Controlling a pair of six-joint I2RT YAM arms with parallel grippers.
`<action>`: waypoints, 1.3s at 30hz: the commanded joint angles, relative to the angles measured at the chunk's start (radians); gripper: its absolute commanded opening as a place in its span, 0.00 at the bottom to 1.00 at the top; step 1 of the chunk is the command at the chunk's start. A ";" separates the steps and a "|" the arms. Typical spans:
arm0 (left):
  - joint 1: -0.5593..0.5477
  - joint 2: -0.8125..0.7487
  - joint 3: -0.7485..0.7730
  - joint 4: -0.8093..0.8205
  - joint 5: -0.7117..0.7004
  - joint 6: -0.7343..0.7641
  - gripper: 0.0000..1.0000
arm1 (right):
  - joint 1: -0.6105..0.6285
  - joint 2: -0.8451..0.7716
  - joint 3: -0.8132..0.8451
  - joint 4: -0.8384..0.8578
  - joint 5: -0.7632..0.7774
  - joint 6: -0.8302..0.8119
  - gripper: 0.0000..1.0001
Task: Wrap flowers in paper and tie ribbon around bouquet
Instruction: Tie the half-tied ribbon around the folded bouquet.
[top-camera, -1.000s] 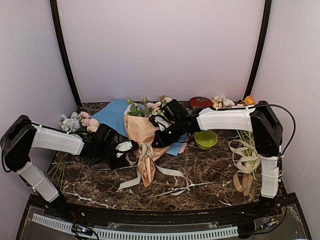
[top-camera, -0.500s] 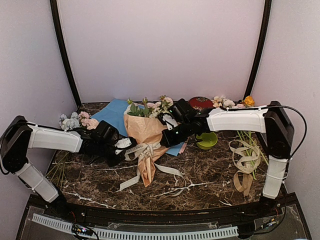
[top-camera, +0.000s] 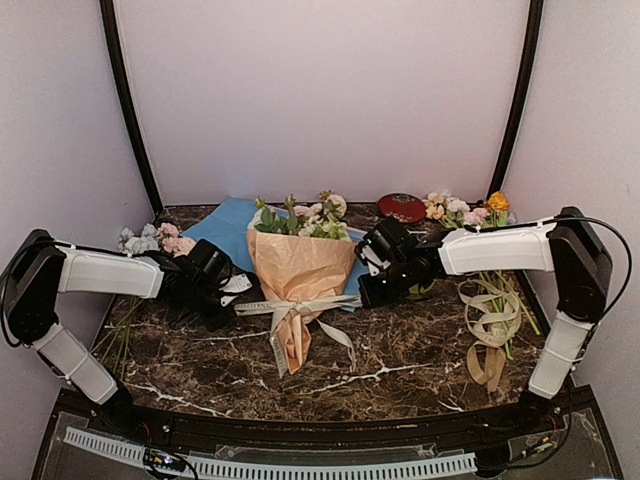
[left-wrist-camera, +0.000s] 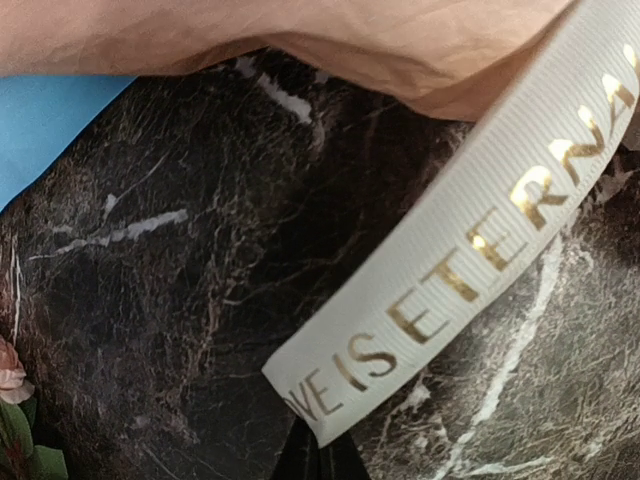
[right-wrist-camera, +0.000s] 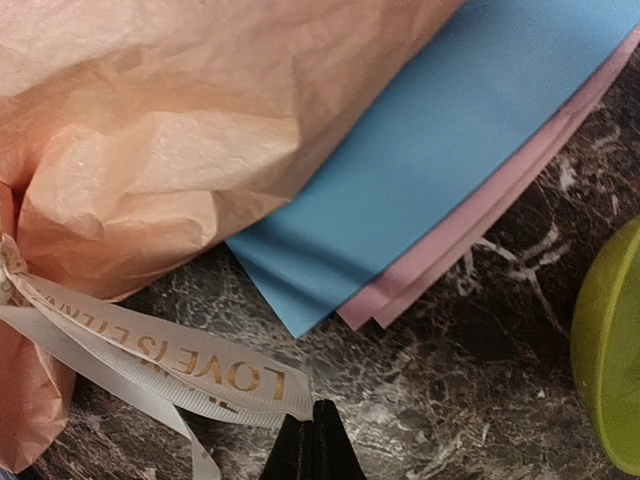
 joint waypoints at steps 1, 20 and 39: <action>0.021 0.002 0.016 -0.069 -0.046 -0.023 0.00 | -0.029 -0.071 -0.079 -0.021 0.076 0.044 0.00; 0.076 0.019 0.011 -0.101 -0.086 -0.061 0.00 | -0.062 -0.136 -0.333 0.056 0.068 0.132 0.00; 0.114 0.013 -0.007 -0.113 -0.078 -0.099 0.00 | -0.103 -0.146 -0.421 0.104 0.062 0.145 0.00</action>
